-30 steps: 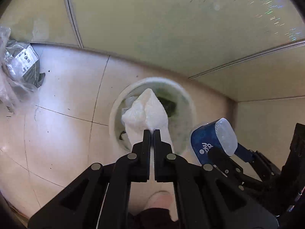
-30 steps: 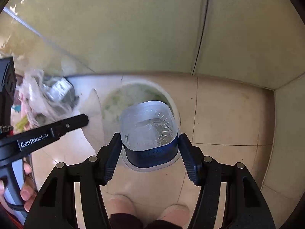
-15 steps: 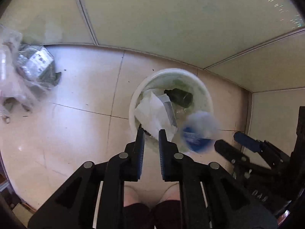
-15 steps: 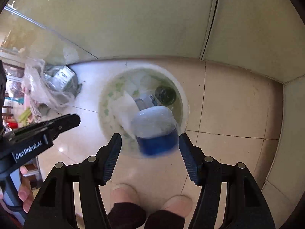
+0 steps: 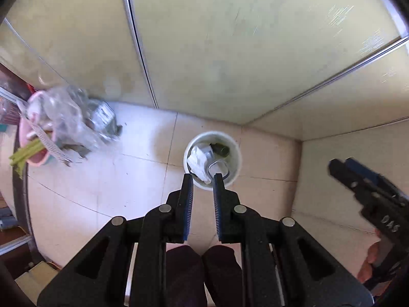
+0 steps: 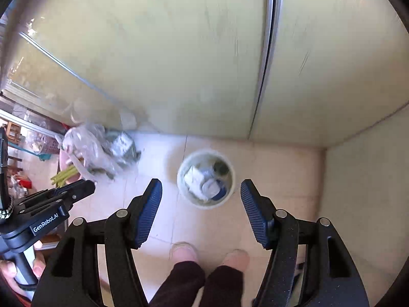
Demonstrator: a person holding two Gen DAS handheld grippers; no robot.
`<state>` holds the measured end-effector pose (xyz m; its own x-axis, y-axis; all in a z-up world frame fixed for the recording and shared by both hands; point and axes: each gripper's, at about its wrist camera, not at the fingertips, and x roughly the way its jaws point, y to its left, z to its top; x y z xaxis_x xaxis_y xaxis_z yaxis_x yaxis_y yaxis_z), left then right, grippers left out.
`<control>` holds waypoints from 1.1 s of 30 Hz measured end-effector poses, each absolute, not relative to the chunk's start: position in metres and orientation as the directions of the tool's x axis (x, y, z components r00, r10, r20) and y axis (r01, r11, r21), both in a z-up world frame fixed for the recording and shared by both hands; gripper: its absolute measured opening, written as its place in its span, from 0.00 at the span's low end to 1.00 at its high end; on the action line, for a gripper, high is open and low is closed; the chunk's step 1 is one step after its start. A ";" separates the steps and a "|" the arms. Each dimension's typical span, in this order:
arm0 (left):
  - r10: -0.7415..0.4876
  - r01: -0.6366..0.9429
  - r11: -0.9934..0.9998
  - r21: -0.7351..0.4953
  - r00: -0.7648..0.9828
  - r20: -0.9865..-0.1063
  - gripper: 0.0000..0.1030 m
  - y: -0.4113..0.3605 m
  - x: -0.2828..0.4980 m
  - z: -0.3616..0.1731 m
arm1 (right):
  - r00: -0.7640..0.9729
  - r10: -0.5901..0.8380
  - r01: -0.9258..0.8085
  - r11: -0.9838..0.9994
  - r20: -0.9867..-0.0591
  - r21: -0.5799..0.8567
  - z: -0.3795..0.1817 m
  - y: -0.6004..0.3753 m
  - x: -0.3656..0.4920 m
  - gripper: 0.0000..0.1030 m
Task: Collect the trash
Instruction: 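Raise both tools back up to the counter, then grasp the brown cardboard sleeve with the left tool while the right tool grasps the white card box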
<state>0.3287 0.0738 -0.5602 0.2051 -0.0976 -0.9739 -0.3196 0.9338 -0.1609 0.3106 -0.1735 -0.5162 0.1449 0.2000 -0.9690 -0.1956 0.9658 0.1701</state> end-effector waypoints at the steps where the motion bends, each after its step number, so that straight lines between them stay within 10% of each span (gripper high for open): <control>1: -0.094 -0.316 0.935 -0.162 0.219 -0.971 0.12 0.075 0.328 -0.537 | 0.171 0.199 -0.199 0.966 -0.965 0.164 -0.489 -0.173 0.312 0.58; 11: -0.067 -0.220 0.963 -0.154 0.359 -0.931 0.13 0.082 0.315 -0.340 | 0.393 0.232 -0.183 0.968 -0.890 0.171 -0.280 -0.168 0.310 0.58; 15: -0.069 -0.199 0.965 -0.171 0.439 -0.896 0.28 0.092 0.307 -0.277 | 0.466 0.224 -0.164 0.972 -0.856 0.166 -0.222 -0.167 0.301 0.58; 24: 0.003 -0.251 0.951 -0.178 0.586 -0.810 0.62 0.114 0.319 -0.177 | 0.553 0.217 -0.153 0.975 -0.805 0.158 -0.162 -0.154 0.309 0.66; 33: 0.095 -0.349 0.920 -0.179 0.642 -0.761 0.65 0.144 0.374 -0.125 | 0.560 0.261 -0.218 0.962 -0.786 0.165 -0.142 -0.159 0.371 0.69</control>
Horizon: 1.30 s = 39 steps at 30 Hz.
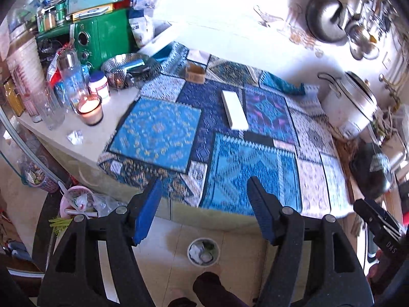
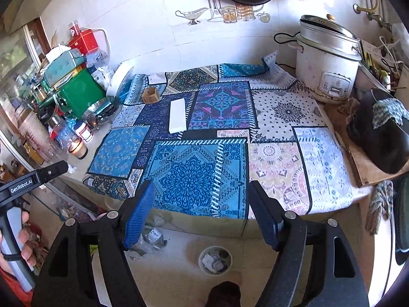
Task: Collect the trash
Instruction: 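Grasp the brown cardboard sleeve with the left tool while the right tool grasps the white card box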
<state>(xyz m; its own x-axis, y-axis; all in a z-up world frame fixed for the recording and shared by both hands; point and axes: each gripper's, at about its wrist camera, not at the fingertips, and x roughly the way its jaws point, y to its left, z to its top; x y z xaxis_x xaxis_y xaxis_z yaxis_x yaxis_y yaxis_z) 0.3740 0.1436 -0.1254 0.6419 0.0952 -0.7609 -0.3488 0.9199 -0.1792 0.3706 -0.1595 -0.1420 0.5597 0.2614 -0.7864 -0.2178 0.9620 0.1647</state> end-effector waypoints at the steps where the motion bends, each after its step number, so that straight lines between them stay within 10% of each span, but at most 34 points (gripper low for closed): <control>1: 0.103 -0.361 0.914 -0.184 0.645 -0.757 0.65 0.146 0.382 -0.122 | 0.557 0.268 -0.231 0.959 -0.786 0.163 -0.142 -0.160 0.381 0.69; 17: 0.191 -0.461 0.871 -0.168 0.634 -0.749 0.65 0.202 0.527 -0.118 | 0.435 0.300 -0.338 0.928 -0.849 0.155 -0.191 -0.112 0.526 0.69; 32: 0.007 -0.344 0.913 -0.220 0.552 -0.834 0.65 0.302 0.734 -0.182 | 0.297 0.152 -0.210 0.973 -0.943 0.090 -0.288 -0.019 0.656 0.69; 39: 0.017 -0.325 0.930 -0.172 0.506 -0.863 0.47 0.319 0.803 -0.215 | 0.249 0.098 -0.159 0.985 -0.964 0.059 -0.315 -0.008 0.678 0.69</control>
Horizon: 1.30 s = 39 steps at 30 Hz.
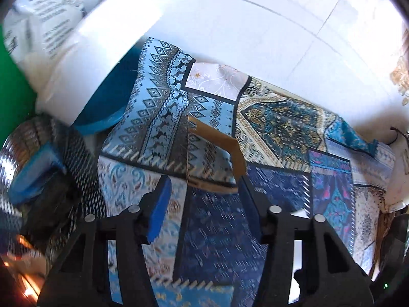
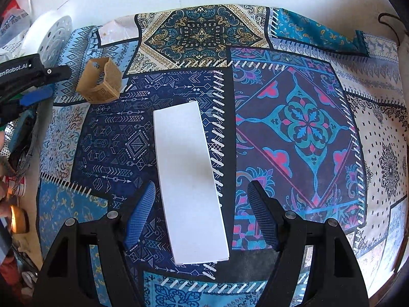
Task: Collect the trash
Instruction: 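Grasp the brown cardboard sleeve with the left tool while the right tool grasps the white card box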
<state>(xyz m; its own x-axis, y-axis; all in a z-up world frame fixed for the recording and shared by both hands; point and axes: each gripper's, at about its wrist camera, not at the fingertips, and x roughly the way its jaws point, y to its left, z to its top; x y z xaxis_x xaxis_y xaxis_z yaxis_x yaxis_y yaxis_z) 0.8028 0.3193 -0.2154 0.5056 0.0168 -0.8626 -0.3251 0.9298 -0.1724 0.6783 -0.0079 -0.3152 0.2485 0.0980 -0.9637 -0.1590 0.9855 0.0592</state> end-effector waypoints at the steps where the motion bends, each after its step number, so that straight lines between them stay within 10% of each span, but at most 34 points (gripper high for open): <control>1: 0.031 -0.329 0.932 -0.153 0.492 -0.870 0.44 0.322 0.811 -0.222 | 0.249 0.085 -0.155 0.987 -0.965 0.047 -0.317 -0.007 0.680 0.69; 14: 0.012 -0.333 0.932 -0.142 0.420 -0.908 0.02 0.343 0.844 -0.272 | 0.214 0.124 -0.140 0.986 -0.969 0.095 -0.333 -0.003 0.692 0.60; 26: -0.013 -0.252 0.956 -0.150 0.476 -0.879 0.00 0.318 0.801 -0.248 | 0.218 0.136 -0.181 0.979 -0.966 0.097 -0.332 0.001 0.674 0.47; 30: -0.016 -0.221 0.964 -0.146 0.502 -0.865 0.00 0.302 0.777 -0.235 | 0.236 0.134 -0.191 0.978 -0.963 0.089 -0.321 -0.013 0.664 0.00; 35: -0.006 -0.187 0.974 -0.125 0.535 -0.845 0.00 0.278 0.762 -0.219 | 0.185 0.183 -0.139 0.978 -0.966 0.158 -0.320 -0.040 0.659 0.16; 37: 0.004 -0.177 0.978 -0.110 0.541 -0.841 0.00 0.273 0.754 -0.214 | 0.215 0.204 -0.109 0.977 -0.955 0.184 -0.314 -0.045 0.654 0.50; 39: 0.001 -0.170 0.979 -0.109 0.544 -0.839 0.00 0.272 0.749 -0.211 | 0.257 0.179 -0.115 0.981 -0.950 0.154 -0.308 -0.039 0.651 0.60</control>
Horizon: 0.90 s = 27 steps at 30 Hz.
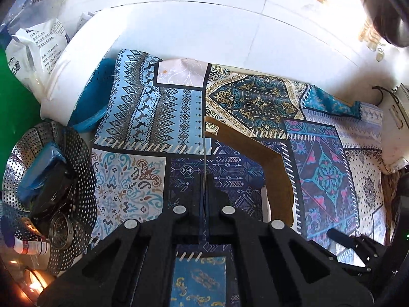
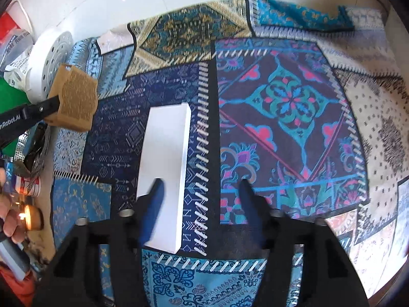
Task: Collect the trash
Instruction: 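Grasp the brown cardboard sleeve with the left tool while the right tool grasps the white card box, then carry the cardboard sleeve and white card box down over the floor bin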
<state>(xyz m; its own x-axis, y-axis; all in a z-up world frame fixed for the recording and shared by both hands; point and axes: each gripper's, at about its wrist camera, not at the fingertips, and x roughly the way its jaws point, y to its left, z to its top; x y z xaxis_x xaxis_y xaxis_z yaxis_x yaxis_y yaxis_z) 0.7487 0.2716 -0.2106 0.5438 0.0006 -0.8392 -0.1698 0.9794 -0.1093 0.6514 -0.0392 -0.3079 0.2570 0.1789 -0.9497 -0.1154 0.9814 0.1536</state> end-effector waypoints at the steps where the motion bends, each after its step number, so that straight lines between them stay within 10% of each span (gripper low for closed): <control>1: -0.002 -0.166 0.980 -0.110 0.544 -0.839 0.00 0.272 0.746 -0.210 | 0.264 0.174 -0.128 0.981 -0.949 0.144 -0.307 -0.034 0.652 0.60; 27: -0.019 -0.111 0.989 -0.100 0.568 -0.823 0.00 0.267 0.707 -0.195 | 0.316 0.149 -0.157 0.982 -0.937 0.104 -0.303 -0.016 0.660 0.47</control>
<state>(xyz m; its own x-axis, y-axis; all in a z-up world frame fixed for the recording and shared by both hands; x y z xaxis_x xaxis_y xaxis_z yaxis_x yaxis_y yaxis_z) 0.7069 0.2666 -0.1951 0.5684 -0.0193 -0.8225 -0.1110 0.9888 -0.0999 0.6600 -0.0164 -0.3029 0.3159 0.1494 -0.9370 -0.1570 0.9821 0.1037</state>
